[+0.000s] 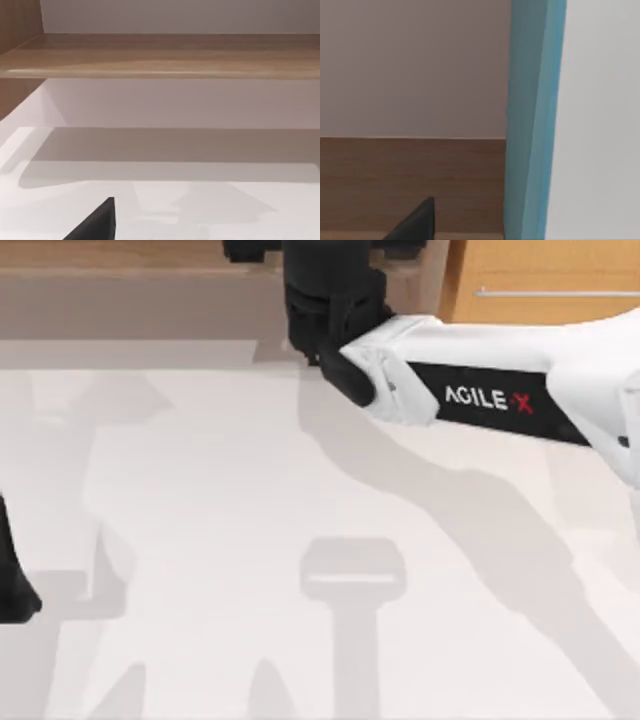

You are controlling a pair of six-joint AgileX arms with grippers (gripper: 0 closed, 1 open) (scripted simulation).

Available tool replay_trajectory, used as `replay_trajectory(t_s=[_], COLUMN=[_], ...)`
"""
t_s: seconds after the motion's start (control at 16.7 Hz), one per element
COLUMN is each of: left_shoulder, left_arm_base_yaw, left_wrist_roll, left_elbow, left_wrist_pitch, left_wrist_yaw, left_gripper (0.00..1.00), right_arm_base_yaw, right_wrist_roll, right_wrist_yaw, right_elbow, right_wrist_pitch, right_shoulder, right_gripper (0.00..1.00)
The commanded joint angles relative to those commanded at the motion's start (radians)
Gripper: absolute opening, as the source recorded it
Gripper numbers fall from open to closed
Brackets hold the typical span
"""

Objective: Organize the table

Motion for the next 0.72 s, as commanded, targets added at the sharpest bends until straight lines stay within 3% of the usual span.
replay_trajectory(t_s=[0.36,0.72], left_shoulder=[0.000,0.000], left_arm_base_yaw=[0.000,0.000], left_wrist_roll=[0.000,0.000], left_elbow=[0.000,0.000], left_wrist_pitch=[0.000,0.000], left_wrist_yaw=[0.000,0.000], left_gripper=[1.00,1.00], right_arm_base_yaw=[-0.006,-0.006], right_wrist_roll=[0.000,0.000], right_wrist_yaw=[-0.006,-0.006], right_elbow=[0.032,0.032], right_wrist_pitch=[-0.013,-0.013], right_shoulder=[0.018,0.018], right_gripper=[1.00,0.55])
